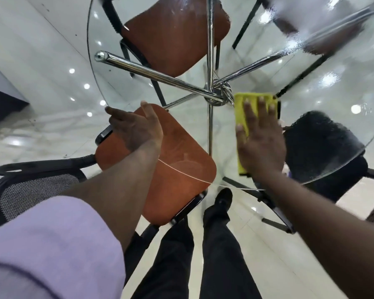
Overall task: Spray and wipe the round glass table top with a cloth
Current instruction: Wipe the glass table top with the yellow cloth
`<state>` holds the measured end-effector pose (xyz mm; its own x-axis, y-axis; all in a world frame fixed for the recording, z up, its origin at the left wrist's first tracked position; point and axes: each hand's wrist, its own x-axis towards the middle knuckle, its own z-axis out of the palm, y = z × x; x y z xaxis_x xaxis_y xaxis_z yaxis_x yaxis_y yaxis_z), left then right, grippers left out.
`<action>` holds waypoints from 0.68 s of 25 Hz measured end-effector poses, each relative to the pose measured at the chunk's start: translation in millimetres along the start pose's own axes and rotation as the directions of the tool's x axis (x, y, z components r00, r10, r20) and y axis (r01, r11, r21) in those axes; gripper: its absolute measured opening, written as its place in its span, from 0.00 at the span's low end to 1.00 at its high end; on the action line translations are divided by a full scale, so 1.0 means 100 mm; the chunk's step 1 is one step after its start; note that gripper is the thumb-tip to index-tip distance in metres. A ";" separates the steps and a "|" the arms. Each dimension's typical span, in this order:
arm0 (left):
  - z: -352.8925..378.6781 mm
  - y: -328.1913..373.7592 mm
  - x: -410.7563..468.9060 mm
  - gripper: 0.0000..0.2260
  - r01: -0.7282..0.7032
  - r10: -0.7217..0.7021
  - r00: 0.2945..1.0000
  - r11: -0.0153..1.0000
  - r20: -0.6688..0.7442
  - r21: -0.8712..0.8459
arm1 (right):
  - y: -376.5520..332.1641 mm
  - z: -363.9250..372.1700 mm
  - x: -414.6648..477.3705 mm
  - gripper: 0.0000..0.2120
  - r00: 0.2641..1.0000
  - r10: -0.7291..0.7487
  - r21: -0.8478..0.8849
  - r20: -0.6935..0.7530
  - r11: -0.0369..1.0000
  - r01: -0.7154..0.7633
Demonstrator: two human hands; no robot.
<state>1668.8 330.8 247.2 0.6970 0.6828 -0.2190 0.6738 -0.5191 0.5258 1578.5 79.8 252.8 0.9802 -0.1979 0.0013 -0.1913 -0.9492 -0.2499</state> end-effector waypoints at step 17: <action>-0.12 -0.03 -0.19 0.39 -0.525 0.526 0.849 0.831 0.044 0.186 | -0.06 -0.06 -0.31 0.28 0.456 -0.843 0.014 0.287 0.479 0.877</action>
<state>1650.5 325.3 260.2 0.9573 0.2839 0.0543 0.2398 -0.8849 0.3993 1549.3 90.1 259.9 0.6227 0.7797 -0.0664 0.7691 -0.6254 -0.1318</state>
